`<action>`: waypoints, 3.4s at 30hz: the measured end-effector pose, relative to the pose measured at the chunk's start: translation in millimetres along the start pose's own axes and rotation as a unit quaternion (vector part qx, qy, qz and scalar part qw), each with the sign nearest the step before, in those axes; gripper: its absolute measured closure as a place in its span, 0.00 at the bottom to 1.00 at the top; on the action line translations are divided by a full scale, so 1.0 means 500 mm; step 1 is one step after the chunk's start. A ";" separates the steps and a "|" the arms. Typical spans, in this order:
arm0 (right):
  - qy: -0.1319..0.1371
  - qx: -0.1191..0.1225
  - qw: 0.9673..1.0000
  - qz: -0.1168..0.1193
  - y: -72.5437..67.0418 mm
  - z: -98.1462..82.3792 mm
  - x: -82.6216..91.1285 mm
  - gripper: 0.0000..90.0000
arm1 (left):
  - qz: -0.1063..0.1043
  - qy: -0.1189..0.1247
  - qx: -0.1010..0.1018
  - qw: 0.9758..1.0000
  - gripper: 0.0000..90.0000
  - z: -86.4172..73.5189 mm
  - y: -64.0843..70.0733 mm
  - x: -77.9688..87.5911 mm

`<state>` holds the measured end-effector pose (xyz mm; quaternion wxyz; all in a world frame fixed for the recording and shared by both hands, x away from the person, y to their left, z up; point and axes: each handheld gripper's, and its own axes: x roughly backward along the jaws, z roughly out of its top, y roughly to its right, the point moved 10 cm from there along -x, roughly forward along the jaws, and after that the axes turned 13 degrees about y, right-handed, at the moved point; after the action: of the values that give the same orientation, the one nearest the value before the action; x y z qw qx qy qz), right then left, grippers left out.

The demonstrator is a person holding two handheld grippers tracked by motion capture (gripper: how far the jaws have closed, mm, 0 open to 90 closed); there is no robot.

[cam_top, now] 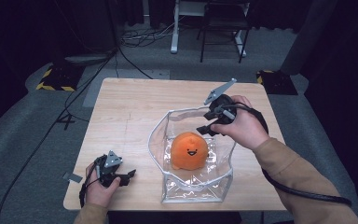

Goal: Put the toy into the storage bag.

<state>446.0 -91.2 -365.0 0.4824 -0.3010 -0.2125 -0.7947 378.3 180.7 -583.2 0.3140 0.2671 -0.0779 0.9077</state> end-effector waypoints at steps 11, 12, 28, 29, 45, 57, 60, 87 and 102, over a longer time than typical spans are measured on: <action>0.022 -0.013 0.999 -0.020 0.025 -0.012 0.067 0.42 | 0.000 0.000 0.000 1.000 0.26 0.000 0.000 0.000; 0.025 -0.018 0.999 -0.025 0.030 -0.017 0.081 0.42 | 0.000 0.000 0.000 1.000 0.26 0.000 0.000 0.000; 0.053 -0.057 0.995 -0.062 0.080 -0.086 0.166 0.32 | 0.000 0.000 0.000 1.000 0.26 0.000 0.000 0.000; 0.054 -0.061 0.995 -0.065 0.086 -0.095 0.171 0.31 | 0.000 0.000 0.000 1.000 0.26 0.000 0.000 0.000; 0.055 -0.098 0.990 -0.084 0.127 -0.202 0.185 0.18 | 0.000 0.001 0.001 1.000 0.26 0.001 0.000 -0.001; 0.053 -0.135 0.984 -0.100 0.144 -0.307 0.157 0.18 | 0.000 0.000 0.002 1.000 0.26 0.000 0.000 -0.001; 0.046 -0.142 0.983 -0.103 0.144 -0.337 0.145 0.18 | 0.000 0.001 0.003 1.000 0.26 0.000 0.001 -0.001; 0.038 -0.192 0.969 -0.148 0.134 -0.559 0.041 0.18 | 0.001 0.002 0.003 1.000 0.26 0.001 0.000 -0.002; 0.074 -0.166 0.967 -0.180 0.130 -0.588 0.006 0.16 | 0.001 0.001 0.003 1.000 0.26 0.001 0.000 -0.002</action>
<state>422.7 -306.5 -574.2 0.2890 -0.2741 -0.0923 -0.9126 379.0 179.9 -583.2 0.3128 0.2666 -0.0751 0.9085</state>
